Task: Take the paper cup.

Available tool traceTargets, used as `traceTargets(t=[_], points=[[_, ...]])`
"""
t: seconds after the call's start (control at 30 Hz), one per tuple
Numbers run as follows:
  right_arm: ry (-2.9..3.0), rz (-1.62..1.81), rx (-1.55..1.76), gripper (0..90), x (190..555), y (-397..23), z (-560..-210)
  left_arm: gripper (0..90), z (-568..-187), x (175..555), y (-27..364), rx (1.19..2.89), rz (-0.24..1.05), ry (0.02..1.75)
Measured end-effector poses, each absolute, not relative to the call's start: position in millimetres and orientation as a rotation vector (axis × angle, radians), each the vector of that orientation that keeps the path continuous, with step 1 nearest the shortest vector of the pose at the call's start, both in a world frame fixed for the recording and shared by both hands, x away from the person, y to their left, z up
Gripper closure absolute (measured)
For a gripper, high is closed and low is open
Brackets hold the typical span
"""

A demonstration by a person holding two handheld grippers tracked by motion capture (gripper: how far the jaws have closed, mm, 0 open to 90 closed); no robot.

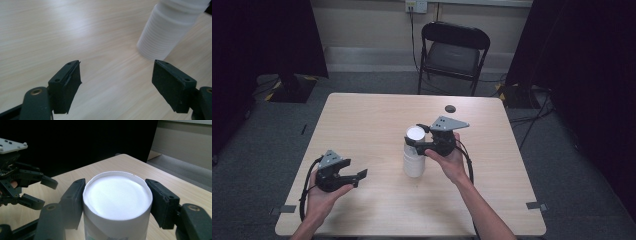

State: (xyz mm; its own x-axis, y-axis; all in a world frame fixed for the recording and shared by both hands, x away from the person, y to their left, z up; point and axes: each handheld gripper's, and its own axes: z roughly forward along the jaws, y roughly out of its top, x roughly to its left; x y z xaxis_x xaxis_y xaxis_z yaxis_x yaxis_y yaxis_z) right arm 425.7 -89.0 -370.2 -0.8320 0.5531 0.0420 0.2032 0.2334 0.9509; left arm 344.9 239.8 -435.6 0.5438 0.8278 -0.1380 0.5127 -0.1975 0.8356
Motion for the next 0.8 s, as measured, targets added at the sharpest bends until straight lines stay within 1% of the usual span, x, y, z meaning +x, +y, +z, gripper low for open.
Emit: traceTargets(t=[0.07,0.1,0.13,0.2,0.3,0.43,0.7,0.8], points=[[2.211,1.626,0.703,35.4,426,-89,-370,23.0,-432,352,227,1.849,0.405,1.072],[2.217,1.622,0.701,35.5,426,-89,-371,22.2,-429,359,214,1.854,0.382,1.036],[2.217,1.622,0.701,35.5,426,-89,-371,21.5,-429,359,214,1.854,0.382,1.036],[2.218,1.622,0.699,35.4,427,-89,-372,21.0,-429,368,198,1.845,0.335,1.022],[2.219,1.624,0.694,35.4,426,-88,-372,19.2,-429,374,189,1.854,0.320,1.018],[2.230,1.622,0.691,35.4,427,-89,-373,19.0,-426,383,171,1.852,0.300,0.992],[2.232,1.622,0.686,35.4,426,-89,-372,18.9,-431,392,155,1.873,0.270,0.977],[2.234,1.627,0.689,35.4,427,-90,-373,19.0,-430,395,151,1.857,0.254,0.987]])
